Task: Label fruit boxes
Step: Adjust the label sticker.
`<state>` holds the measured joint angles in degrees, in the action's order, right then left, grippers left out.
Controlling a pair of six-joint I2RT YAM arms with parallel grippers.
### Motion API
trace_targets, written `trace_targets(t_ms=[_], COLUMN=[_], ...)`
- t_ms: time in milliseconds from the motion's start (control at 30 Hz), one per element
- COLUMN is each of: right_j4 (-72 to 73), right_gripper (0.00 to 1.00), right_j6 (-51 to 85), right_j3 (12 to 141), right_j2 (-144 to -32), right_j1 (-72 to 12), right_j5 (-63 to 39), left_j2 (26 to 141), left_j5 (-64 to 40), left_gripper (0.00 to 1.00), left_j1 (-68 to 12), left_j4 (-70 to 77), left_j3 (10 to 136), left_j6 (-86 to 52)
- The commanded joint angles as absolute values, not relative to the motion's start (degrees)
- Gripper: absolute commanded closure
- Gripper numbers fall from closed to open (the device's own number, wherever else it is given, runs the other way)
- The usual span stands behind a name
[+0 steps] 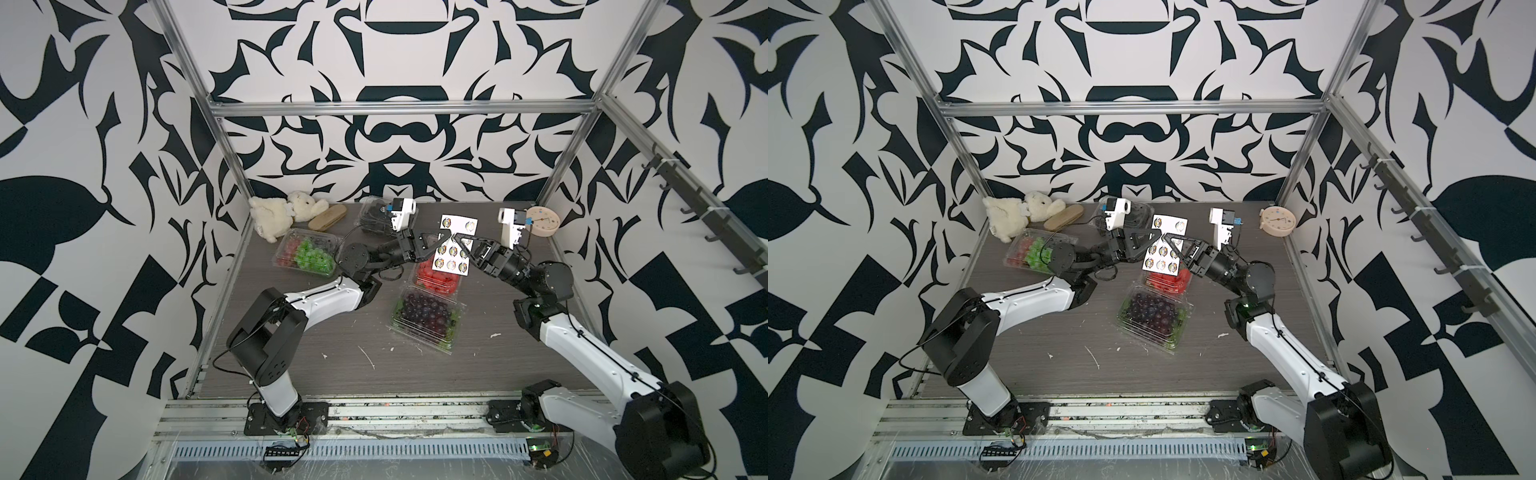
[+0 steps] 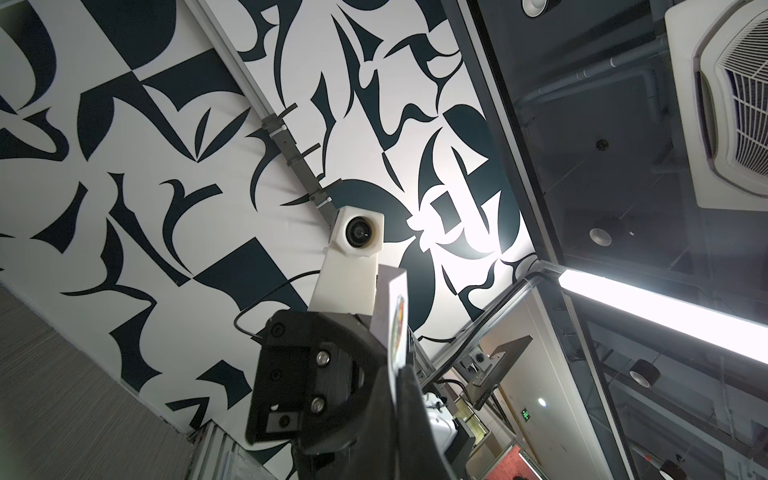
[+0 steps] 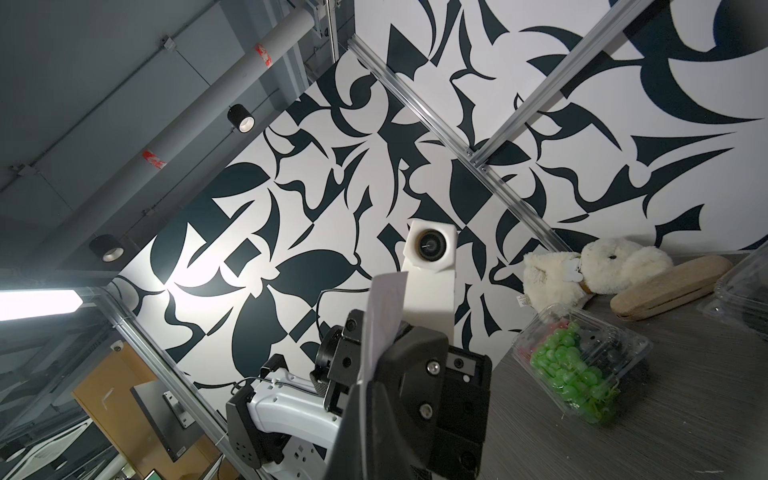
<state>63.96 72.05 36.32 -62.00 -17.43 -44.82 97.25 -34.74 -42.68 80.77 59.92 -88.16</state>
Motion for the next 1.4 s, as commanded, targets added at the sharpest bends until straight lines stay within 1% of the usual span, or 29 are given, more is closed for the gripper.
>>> trace_targets(t_ms=[0,933,967,1000,1033,1100,1267,1367], right_j4=[69.23,68.47,68.21,67.98,67.20,65.01,57.24,52.65], right_gripper=[1.00,1.00,1.00,1.00,1.00,1.00,1.00,1.00], right_j6=[72.51,71.55,71.44,71.29,70.82,69.31,63.53,60.33], right_j3=[37.44,37.82,37.79,37.84,37.92,37.80,37.97,38.39], right_j2=[-62.05,-62.46,-62.40,-62.24,-61.94,-61.01,-57.67,-56.16], right_j1=[-18.14,-18.07,-18.09,-18.06,-18.11,-18.11,-18.11,-18.10], right_j5=[-46.93,-46.77,-46.86,-46.93,-47.01,-47.02,-46.76,-46.50], left_j2=[98.39,98.58,98.36,98.20,97.64,96.14,89.34,83.98], left_j5=[-35.50,-35.77,-35.77,-35.68,-35.68,-35.73,-34.63,-34.63], left_gripper=[1.00,1.00,0.95,0.86,0.80,0.77,0.61,0.60], left_j1=[-43.15,-43.51,-43.52,-43.42,-43.23,-42.39,-37.91,-36.11], left_j4=[80.50,80.42,80.50,80.51,80.46,79.19,72.95,64.46], left_j3=[61.02,61.02,60.95,60.83,60.66,59.70,54.27,52.59], left_j6=[-88.06,-88.07,-87.99,-87.98,-87.87,-87.34,-84.74,-80.76])
